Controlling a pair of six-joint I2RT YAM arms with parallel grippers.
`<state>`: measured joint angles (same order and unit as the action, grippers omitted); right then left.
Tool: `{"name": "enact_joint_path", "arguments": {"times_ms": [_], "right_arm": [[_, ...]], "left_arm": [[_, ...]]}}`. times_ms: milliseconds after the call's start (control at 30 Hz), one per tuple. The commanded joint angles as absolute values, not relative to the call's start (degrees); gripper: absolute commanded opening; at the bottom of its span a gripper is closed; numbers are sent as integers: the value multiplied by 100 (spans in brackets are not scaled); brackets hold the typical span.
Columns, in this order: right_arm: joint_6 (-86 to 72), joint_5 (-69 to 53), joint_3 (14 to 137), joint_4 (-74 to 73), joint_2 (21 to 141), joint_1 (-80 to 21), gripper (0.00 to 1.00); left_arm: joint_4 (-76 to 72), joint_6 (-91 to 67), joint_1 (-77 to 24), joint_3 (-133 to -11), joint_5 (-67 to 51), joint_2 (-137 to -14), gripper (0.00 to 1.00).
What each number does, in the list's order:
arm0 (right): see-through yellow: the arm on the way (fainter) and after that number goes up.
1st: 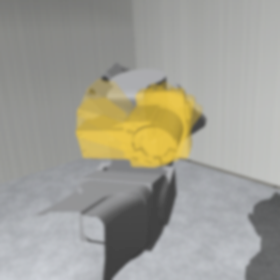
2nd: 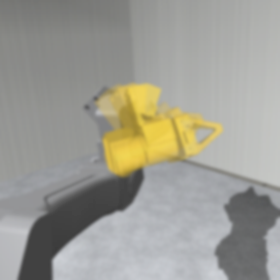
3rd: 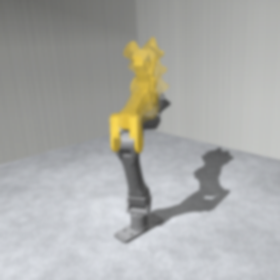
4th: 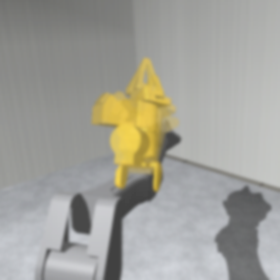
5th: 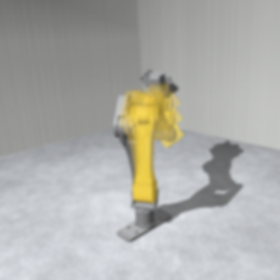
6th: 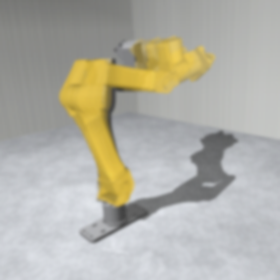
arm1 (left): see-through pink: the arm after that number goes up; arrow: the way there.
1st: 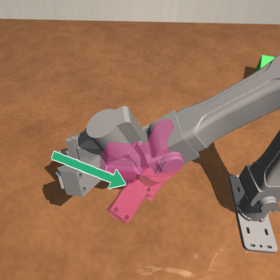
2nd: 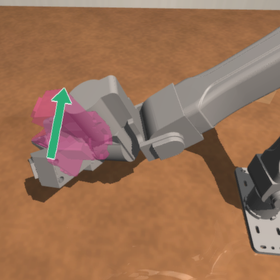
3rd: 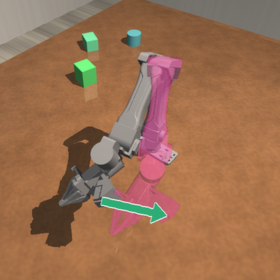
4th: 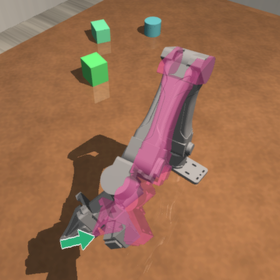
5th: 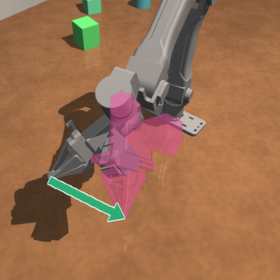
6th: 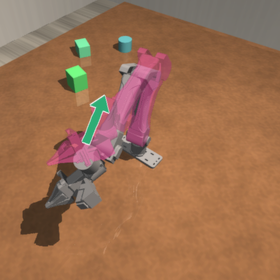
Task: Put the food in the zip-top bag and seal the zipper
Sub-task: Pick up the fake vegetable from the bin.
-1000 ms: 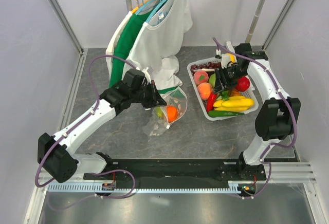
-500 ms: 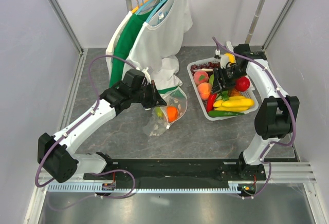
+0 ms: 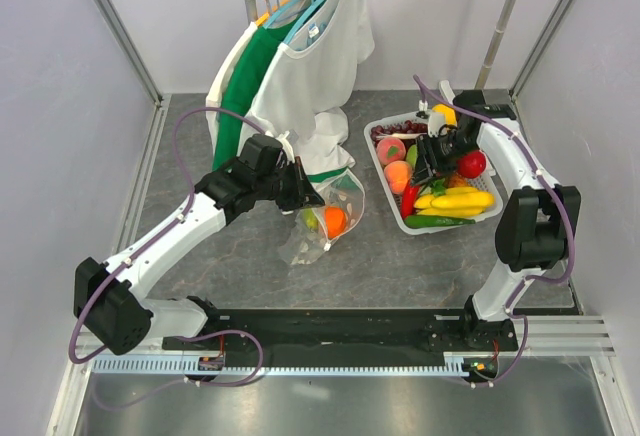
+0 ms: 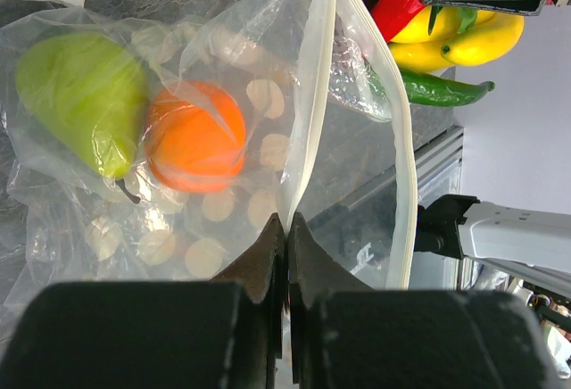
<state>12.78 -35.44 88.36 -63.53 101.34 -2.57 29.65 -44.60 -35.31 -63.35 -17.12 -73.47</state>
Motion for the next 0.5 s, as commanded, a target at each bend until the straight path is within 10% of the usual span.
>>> {"name": "enact_joint_path", "arguments": {"times_ms": [0,467], "right_arm": [[1160,-3779,8824,-6372,9958,-272,33],[1011,-3779,9386,-6864,9123,-272,0]], "left_arm": [[2804,-4465,-3498,-6363,-1828,-7374,2],[2804,-4447,-3498,-6363,-1828,-7357,2]]}}
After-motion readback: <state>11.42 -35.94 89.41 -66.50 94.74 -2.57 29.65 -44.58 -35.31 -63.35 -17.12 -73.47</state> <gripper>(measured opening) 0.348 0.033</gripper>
